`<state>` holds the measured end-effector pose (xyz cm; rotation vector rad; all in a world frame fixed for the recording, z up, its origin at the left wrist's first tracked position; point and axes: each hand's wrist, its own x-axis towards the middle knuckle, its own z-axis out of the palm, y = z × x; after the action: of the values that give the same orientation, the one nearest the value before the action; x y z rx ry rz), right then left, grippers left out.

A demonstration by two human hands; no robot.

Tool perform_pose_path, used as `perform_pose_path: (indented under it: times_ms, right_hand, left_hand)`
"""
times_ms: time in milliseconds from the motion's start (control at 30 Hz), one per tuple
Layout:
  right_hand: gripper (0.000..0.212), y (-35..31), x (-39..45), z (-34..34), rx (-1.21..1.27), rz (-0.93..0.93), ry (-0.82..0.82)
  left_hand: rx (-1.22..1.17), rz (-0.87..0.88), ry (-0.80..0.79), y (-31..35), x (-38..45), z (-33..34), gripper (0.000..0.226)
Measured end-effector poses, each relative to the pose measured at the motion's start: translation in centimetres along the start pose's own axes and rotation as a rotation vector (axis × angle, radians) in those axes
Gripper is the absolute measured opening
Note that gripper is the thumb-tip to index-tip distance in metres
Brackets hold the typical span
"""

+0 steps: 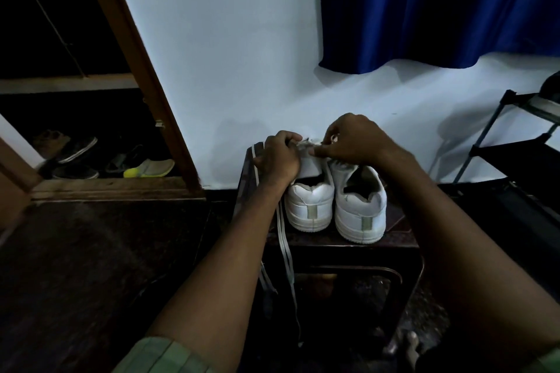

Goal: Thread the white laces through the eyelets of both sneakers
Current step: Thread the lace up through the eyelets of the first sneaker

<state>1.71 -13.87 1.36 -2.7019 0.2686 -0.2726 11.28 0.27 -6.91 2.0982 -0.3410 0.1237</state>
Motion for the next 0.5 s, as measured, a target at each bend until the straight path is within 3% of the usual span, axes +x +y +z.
perform_pose_path:
  times_ms: [100,200,267,367,433,500]
  right_hand:
    - [0.04,0.2,0.0,-0.3,-0.042,-0.025,-0.051]
    - [0.027,0.0,-0.3,-0.8,0.214,-0.014,-0.036]
    - [0.023,0.2,-0.3,-0.6,0.376,0.067,0.149]
    - [0.019,1.1,-0.1,0.2,0.109,0.171,0.384]
    - [0.035,1.0,-0.2,0.7,0.022,0.113,0.325]
    - [0.06,0.6,-0.1,1.2,0.102,0.009,0.213]
  left_hand:
    - [0.132,0.08,0.003,1.1,-0.8,-0.8,0.026]
    - [0.357,0.206,-0.033,1.7,-1.3,-1.3,0.02]
    - [0.447,0.242,-0.063,1.6,-1.1,-1.2,0.02]
    - [0.535,0.257,-0.091,1.9,-1.1,-1.2,0.026]
    - [0.56,0.275,-0.092,2.2,-1.3,-1.2,0.029]
    - [0.54,0.262,-0.069,2.5,-1.5,-1.4,0.028]
